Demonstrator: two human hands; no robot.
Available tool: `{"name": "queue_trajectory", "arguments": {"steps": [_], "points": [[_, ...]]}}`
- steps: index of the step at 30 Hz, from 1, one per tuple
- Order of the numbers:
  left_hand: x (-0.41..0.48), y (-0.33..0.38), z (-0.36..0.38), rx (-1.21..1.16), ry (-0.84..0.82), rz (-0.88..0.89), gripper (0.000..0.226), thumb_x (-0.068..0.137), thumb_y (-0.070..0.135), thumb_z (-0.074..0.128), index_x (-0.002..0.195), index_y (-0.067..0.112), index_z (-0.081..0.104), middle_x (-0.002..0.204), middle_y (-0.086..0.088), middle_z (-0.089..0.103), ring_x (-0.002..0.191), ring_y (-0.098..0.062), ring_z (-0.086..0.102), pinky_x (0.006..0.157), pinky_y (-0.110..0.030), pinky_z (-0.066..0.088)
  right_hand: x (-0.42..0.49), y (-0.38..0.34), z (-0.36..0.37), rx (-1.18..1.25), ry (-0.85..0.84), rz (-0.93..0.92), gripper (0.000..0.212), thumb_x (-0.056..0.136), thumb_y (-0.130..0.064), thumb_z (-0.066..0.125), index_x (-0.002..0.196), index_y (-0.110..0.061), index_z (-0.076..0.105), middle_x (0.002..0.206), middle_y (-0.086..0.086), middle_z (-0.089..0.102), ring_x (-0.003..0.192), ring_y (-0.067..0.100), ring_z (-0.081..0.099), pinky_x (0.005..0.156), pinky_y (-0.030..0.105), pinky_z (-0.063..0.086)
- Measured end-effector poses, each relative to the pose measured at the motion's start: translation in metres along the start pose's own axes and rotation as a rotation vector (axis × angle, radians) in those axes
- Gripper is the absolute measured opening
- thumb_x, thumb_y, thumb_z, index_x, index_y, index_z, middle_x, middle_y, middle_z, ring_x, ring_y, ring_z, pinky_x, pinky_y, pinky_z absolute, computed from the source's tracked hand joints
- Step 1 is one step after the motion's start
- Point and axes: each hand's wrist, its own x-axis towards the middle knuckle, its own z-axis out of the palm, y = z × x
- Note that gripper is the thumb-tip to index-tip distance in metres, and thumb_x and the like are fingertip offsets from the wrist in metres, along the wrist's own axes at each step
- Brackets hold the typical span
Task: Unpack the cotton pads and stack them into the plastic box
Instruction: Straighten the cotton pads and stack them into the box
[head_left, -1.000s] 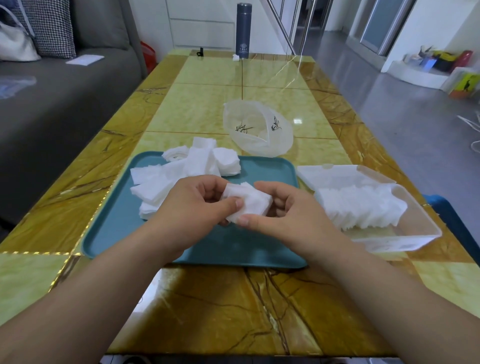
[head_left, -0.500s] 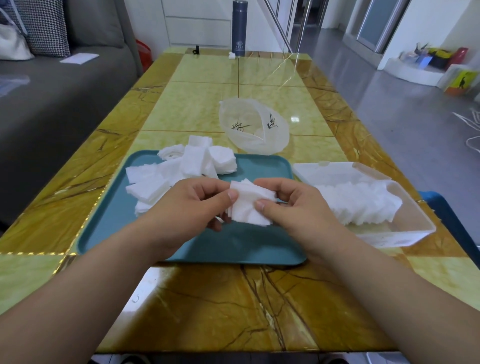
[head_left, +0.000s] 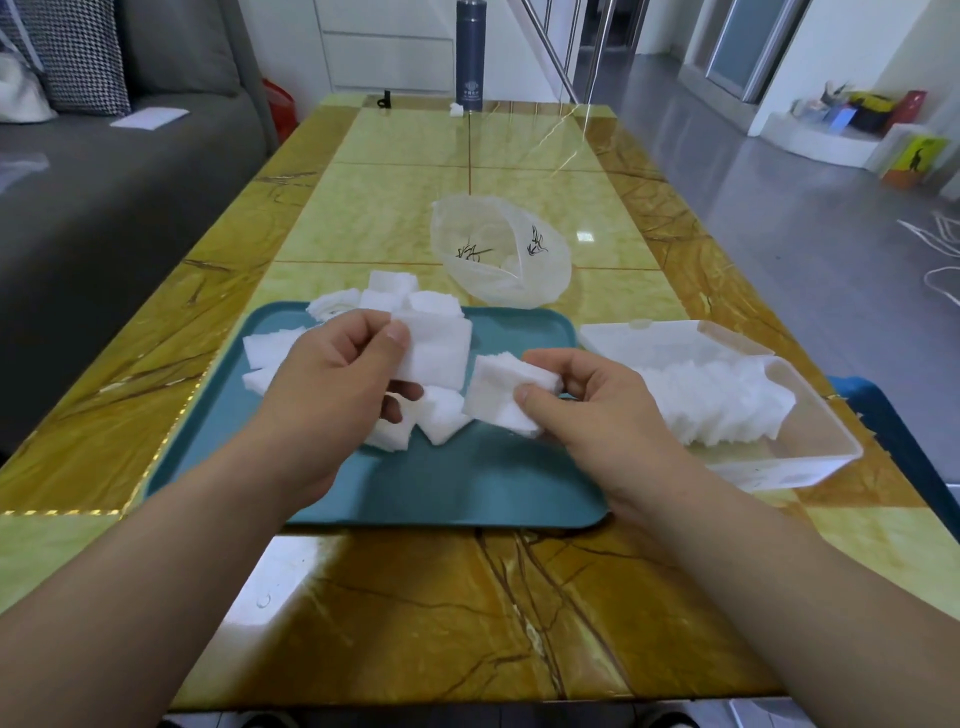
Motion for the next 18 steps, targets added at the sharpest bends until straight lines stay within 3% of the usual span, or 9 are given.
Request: {"name": "queue_trajectory", "arguments": {"steps": [2,5,7,12,18], "points": [[-0.007,0.006,0.003,-0.099,-0.193,-0.025,0.017,0.105,0.019,0.057,0.097,0.015,0.072,0.081,-0.002,0.072,0.073,-0.021,0.061,0.069,-0.040,0.050,0.000,-0.001,0.000,-0.039,0.016,-0.011,0.031,0.089,-0.014,0.078,0.119,-0.024,0.073,0.109,-0.008,0.076,0.100,0.010,0.072,0.088,0.027,0.060],[-0.016,0.005,0.014,-0.003,-0.369,0.003,0.010,0.100,0.009,0.063,0.100,0.011,0.073,0.089,-0.009,0.076,0.075,-0.015,0.065,0.066,-0.034,0.052,-0.002,-0.004,0.001,-0.063,-0.010,-0.016,0.034,0.086,-0.006,0.078,0.110,-0.030,0.073,0.108,-0.011,0.076,0.102,0.007,0.071,0.089,0.028,0.059],[-0.017,0.002,0.019,0.071,-0.347,0.017,0.009,0.098,0.009,0.066,0.100,0.013,0.073,0.089,-0.008,0.078,0.076,-0.014,0.068,0.066,-0.034,0.053,-0.003,-0.005,0.002,-0.074,-0.033,-0.031,0.037,0.085,-0.002,0.076,0.106,-0.033,0.073,0.108,-0.010,0.077,0.102,0.010,0.073,0.092,0.032,0.060],[-0.012,-0.004,0.018,0.116,-0.235,0.001,0.003,0.096,0.012,0.071,0.095,0.013,0.073,0.078,-0.002,0.076,0.058,-0.007,0.061,0.060,-0.027,0.050,-0.006,-0.008,0.003,-0.068,-0.050,-0.053,0.038,0.087,-0.005,0.074,0.118,-0.026,0.073,0.111,-0.006,0.077,0.099,0.020,0.075,0.094,0.039,0.061],[-0.010,-0.006,0.019,0.136,-0.228,0.010,0.003,0.091,0.013,0.076,0.092,0.014,0.073,0.079,-0.005,0.076,0.063,-0.010,0.062,0.057,-0.022,0.051,-0.007,-0.009,0.004,-0.087,-0.064,-0.062,0.037,0.087,-0.006,0.075,0.119,-0.026,0.073,0.112,-0.005,0.077,0.098,0.024,0.075,0.094,0.039,0.061]]}}
